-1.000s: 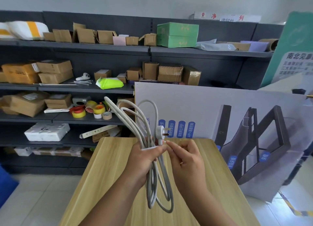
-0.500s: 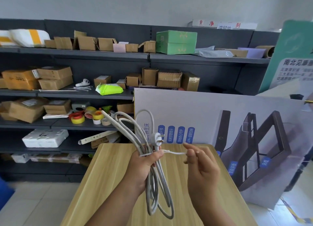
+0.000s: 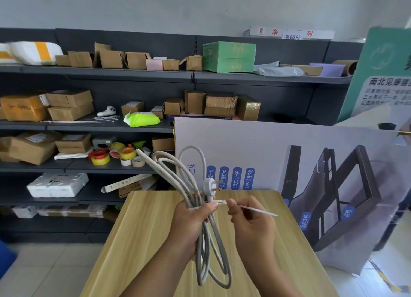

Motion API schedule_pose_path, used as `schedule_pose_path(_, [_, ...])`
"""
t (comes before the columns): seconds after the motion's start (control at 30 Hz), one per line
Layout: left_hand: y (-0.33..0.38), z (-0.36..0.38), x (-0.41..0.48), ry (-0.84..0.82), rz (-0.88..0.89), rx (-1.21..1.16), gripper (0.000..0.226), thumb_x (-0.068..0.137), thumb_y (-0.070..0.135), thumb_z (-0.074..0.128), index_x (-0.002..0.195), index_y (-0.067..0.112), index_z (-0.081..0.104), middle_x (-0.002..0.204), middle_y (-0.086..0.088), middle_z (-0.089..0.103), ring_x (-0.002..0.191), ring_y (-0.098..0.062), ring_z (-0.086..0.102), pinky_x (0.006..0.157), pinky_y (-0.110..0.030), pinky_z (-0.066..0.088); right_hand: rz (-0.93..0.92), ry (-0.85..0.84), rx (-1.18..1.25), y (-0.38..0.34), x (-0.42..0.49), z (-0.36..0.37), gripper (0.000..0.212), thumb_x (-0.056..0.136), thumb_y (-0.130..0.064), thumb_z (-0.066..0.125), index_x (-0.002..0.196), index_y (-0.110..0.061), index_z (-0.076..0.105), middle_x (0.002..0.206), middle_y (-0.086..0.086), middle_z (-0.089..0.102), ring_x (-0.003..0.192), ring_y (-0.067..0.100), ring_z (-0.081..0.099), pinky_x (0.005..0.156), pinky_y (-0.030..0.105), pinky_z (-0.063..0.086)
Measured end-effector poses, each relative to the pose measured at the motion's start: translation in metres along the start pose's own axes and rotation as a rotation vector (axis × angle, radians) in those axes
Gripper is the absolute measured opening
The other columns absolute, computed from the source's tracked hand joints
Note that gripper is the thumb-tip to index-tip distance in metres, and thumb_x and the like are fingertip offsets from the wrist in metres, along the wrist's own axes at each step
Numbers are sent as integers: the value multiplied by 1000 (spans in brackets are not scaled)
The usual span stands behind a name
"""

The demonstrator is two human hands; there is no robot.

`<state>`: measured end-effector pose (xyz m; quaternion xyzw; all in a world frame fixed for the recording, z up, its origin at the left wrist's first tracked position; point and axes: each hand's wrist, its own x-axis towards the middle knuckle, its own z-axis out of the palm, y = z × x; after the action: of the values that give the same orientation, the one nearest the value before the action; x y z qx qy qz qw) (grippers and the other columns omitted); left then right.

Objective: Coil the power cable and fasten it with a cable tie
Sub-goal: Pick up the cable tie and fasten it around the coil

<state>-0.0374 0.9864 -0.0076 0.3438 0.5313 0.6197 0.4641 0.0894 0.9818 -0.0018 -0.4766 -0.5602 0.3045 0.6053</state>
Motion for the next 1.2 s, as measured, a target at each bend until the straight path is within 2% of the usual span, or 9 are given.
schedule_pose_path(0.13, [2, -1, 1, -110, -16, 1, 10, 82, 9, 71, 91, 10, 75, 79, -7, 70, 76, -17, 68, 66, -23, 53, 90, 112, 133, 6, -2, 2, 22, 90, -18, 65, 68, -15, 62, 61, 12, 63, 49, 19, 53, 48, 19, 42])
schedule_pose_path(0.3, [1, -5, 4, -152, -78, -46, 23, 72, 22, 72, 91, 9, 78, 82, -13, 67, 81, -26, 66, 78, -40, 53, 142, -111, 52, 11, 1, 8, 11, 86, -18, 71, 76, -22, 71, 70, -3, 72, 59, 14, 65, 56, 28, 56])
schedule_pose_path(0.47, [0, -3, 3, -210, -48, -16, 19, 81, 12, 70, 95, -1, 71, 72, -10, 58, 67, -19, 59, 59, -25, 52, 100, -113, 6, 10, 6, 7, 16, 89, -14, 67, 77, -23, 71, 65, -4, 70, 58, 11, 62, 58, 32, 54])
schedule_pose_path(0.63, [3, -1, 10, -178, -7, -4, 10, 80, 4, 73, 90, 4, 74, 82, -14, 73, 82, -28, 69, 75, -36, 56, 56, -163, -82, 6, 8, 5, 17, 86, -11, 69, 74, -23, 73, 67, -11, 72, 60, 6, 63, 55, 18, 48])
schedule_pose_path(0.73, [3, -1, 10, -127, -15, -25, 9, 80, 2, 72, 88, 3, 74, 79, -15, 73, 79, -29, 70, 75, -39, 58, 39, -152, -88, 7, 10, 4, 19, 85, -15, 71, 69, -25, 70, 64, -3, 70, 56, 14, 62, 55, 35, 53])
schedule_pose_path(0.8, [3, -3, 11, -102, -11, -36, 13, 81, -1, 70, 93, -4, 72, 79, -15, 73, 73, -23, 71, 65, -28, 59, 31, -120, -73, 8, 10, 1, 22, 85, -16, 71, 66, -25, 67, 59, 4, 66, 56, 25, 60, 55, 44, 51])
schedule_pose_path(0.93, [6, -9, 14, -92, 4, -46, 19, 77, 2, 73, 92, -10, 70, 77, -15, 66, 69, -22, 63, 56, -22, 55, 114, -80, 46, 14, 17, -8, 21, 87, -9, 68, 67, -13, 65, 55, 5, 61, 53, 21, 56, 53, 36, 50])
schedule_pose_path(1.07, [9, -11, 13, -140, 16, -35, 5, 82, -2, 68, 84, -3, 72, 65, -7, 63, 55, -12, 61, 52, -22, 52, 198, -72, 189, 16, 20, -14, 16, 88, -3, 64, 72, -1, 65, 57, 11, 59, 54, 24, 54, 55, 37, 49])
schedule_pose_path(1.2, [10, -12, 11, -199, -17, -48, 8, 83, 0, 67, 87, -3, 73, 66, -6, 68, 59, -13, 63, 57, -25, 53, 219, -43, 257, 16, 23, -20, 14, 89, -3, 63, 76, 4, 64, 60, 13, 59, 55, 23, 54, 55, 34, 50])
